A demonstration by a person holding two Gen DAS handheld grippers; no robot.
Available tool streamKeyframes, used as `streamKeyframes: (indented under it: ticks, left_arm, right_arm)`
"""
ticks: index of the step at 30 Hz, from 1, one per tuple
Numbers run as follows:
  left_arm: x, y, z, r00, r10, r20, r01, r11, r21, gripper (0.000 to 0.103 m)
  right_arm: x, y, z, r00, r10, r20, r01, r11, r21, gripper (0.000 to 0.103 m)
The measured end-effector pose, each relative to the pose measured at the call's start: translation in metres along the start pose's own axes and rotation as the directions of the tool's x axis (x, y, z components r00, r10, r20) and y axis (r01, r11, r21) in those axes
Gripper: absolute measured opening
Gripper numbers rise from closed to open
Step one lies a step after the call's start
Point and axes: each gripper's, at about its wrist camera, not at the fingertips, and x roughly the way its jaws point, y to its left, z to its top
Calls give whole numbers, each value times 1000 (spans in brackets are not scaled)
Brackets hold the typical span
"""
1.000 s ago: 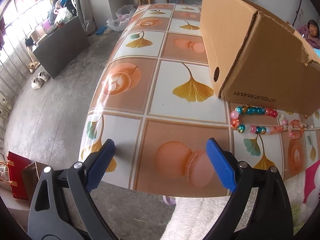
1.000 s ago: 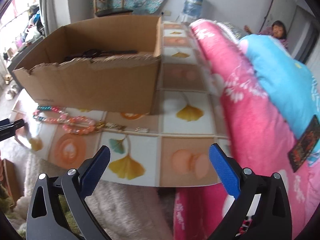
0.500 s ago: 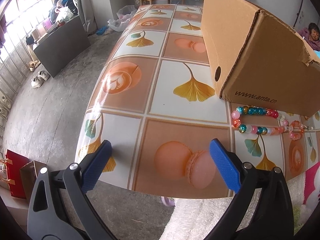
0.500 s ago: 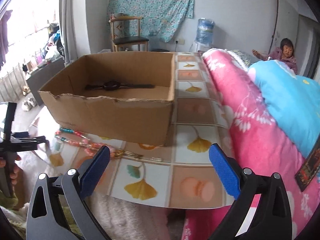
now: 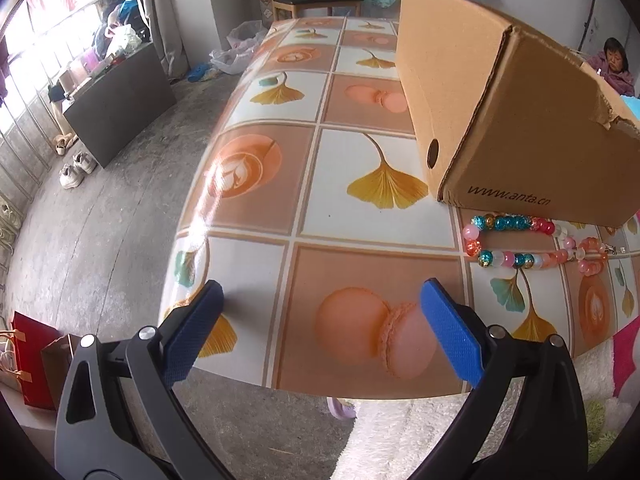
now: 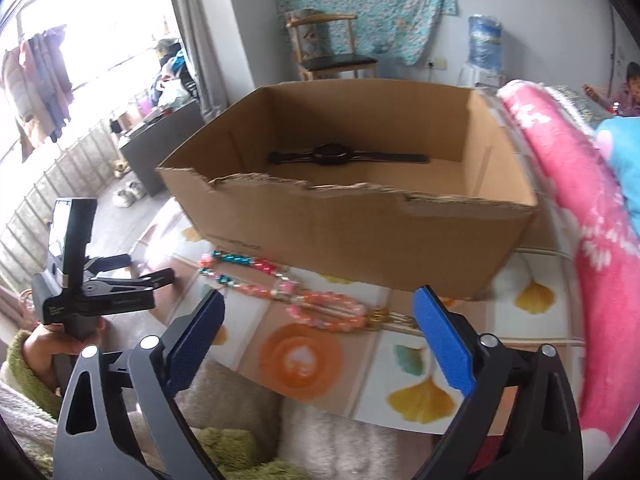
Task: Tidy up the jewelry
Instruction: 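Move the left tool back to the teal and red beaded bracelet, then close the left tool on the teal and red beaded bracelet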
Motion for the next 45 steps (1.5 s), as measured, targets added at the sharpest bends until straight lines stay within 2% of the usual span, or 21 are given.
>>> streamKeyframes:
  ticks: [5, 8, 10, 12, 16, 19, 24, 27, 32, 36, 45]
  left_arm:
    - [-18, -2, 4, 991, -99, 89, 99, 995, 3, 95]
    - [-30, -13, 9, 973, -184, 139, 178, 983, 53, 95]
    - [-32, -23, 12, 964, -223, 144, 213, 973, 86, 94]
    - [-31, -33, 15, 958, -253, 135, 239, 964, 113, 81]
    - [-17, -48, 16, 954, -291, 78, 279, 950, 139, 63]
    - [-5, -54, 18, 959, -281, 39, 272, 951, 148, 50]
    - [9, -57, 24, 965, -263, -7, 262, 955, 138, 29]
    - [9, -60, 25, 966, -258, -17, 257, 953, 161, 23]
    - [9, -63, 21, 969, -243, -30, 245, 951, 189, 16]
    - [7, -60, 19, 977, -212, -34, 214, 954, 210, 11]
    - [1, -37, 13, 981, -191, -38, 195, 964, 181, 11]
  right_arm:
    - [20, 12, 7, 997, 67, -43, -67, 998, 2, 77]
    - [34, 14, 11, 993, 92, -75, -91, 995, 28, 66]
    - [43, 13, 13, 990, 101, -93, -97, 994, 46, 58]
    - [48, 14, 13, 989, 110, -102, -104, 993, 58, 52]
    - [58, 17, 15, 985, 112, -134, -103, 992, 69, 41]
    - [66, 17, 13, 979, 123, -160, -110, 990, 84, 35]
    - [72, 13, 13, 978, 115, -174, -99, 990, 99, 33]
    - [74, 11, 14, 978, 115, -175, -97, 989, 108, 33]
    - [76, 10, 15, 977, 114, -180, -96, 989, 109, 33]
    - [77, 11, 16, 976, 118, -183, -100, 990, 104, 29]
    - [89, 22, 18, 964, 170, -205, -152, 983, 104, 26]
